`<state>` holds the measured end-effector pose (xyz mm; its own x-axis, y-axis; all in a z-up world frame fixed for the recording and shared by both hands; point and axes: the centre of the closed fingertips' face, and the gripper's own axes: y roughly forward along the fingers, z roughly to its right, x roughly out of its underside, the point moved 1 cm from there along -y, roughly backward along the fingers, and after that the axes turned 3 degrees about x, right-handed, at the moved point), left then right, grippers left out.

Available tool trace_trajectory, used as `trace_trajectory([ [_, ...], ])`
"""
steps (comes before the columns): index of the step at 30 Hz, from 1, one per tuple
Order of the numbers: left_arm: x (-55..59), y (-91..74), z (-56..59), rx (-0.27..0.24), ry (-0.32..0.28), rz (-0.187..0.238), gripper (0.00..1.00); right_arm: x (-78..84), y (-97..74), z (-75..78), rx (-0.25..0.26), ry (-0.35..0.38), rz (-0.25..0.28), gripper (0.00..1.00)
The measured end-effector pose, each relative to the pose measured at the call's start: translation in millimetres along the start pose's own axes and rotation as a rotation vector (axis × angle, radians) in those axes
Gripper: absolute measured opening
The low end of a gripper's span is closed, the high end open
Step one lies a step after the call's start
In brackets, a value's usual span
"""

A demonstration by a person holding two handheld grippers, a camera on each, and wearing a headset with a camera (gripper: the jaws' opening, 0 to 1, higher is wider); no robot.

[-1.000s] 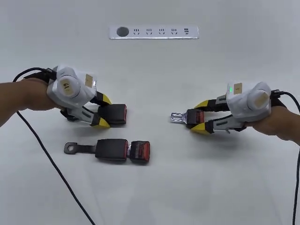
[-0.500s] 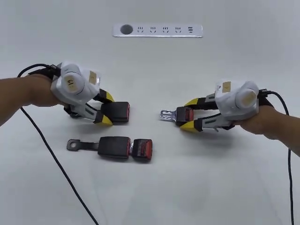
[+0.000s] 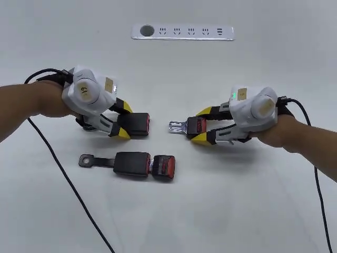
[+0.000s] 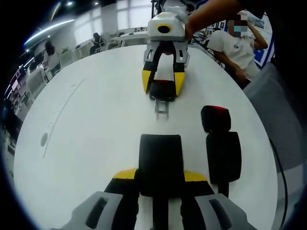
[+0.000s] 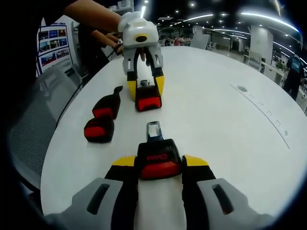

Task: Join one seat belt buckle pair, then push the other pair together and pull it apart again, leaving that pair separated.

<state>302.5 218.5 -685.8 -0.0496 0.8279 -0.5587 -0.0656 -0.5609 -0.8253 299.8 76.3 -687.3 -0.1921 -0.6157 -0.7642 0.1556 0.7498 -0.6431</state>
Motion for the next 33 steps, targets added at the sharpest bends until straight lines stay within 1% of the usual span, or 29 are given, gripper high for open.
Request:
trace_trajectory([
  [2,-0.3,0.0,0.0,0.001,-0.001,-0.001,0.34,-2.7,4.3,-1.2,-0.006,-0.006,0.004,0.34],
  [6,-0.5,-0.2,0.6,0.000,-0.003,-0.001,0.34,-6.5,14.7,3.3,-0.011,-0.014,0.011,0.34],
  [10,-0.3,-0.1,0.3,0.001,-0.005,0.000,0.34,-12.7,21.5,-1.5,-0.023,-0.021,0.023,0.34],
  [14,0.1,0.2,-0.1,0.000,-0.008,0.002,0.34,-17.3,29.8,0.7,-0.034,-0.024,0.037,0.34],
  [16,-0.2,0.3,0.0,0.000,-0.009,0.002,0.34,-20.2,32.4,-2.9,-0.040,-0.030,0.041,0.34],
  [20,-0.1,1.1,-0.3,0.001,-0.021,0.004,0.34,-25.1,36.3,-5.1,-0.050,-0.035,0.050,0.34],
  [22,-0.6,1.5,0.2,0.002,-0.013,-0.001,0.34,-27.1,37.4,-8.1,-0.053,-0.041,0.053,0.34],
  [25,-0.8,1.6,-0.1,0.001,-0.015,0.001,0.34,-27.5,37.9,-6.2,-0.056,-0.036,0.058,0.34],
  [28,-1.9,2.4,0.3,-0.006,-0.015,0.003,0.34,-32.3,43.6,-8.8,-0.062,-0.030,0.064,0.34],
  [30,-2.3,2.4,1.3,-0.005,-0.007,-0.003,0.34,-34.9,47.4,-6.2,-0.059,-0.042,0.070,0.34],
  [31,-2.6,2.5,1.7,-0.005,-0.011,-0.002,0.34,-34.0,45.6,-10.9,-0.062,-0.032,0.070,0.34],
  [33,-2.0,2.7,2.0,-0.006,-0.006,-0.001,0.34,-34.6,45.3,-12.4,-0.058,-0.030,0.068,0.34],
])
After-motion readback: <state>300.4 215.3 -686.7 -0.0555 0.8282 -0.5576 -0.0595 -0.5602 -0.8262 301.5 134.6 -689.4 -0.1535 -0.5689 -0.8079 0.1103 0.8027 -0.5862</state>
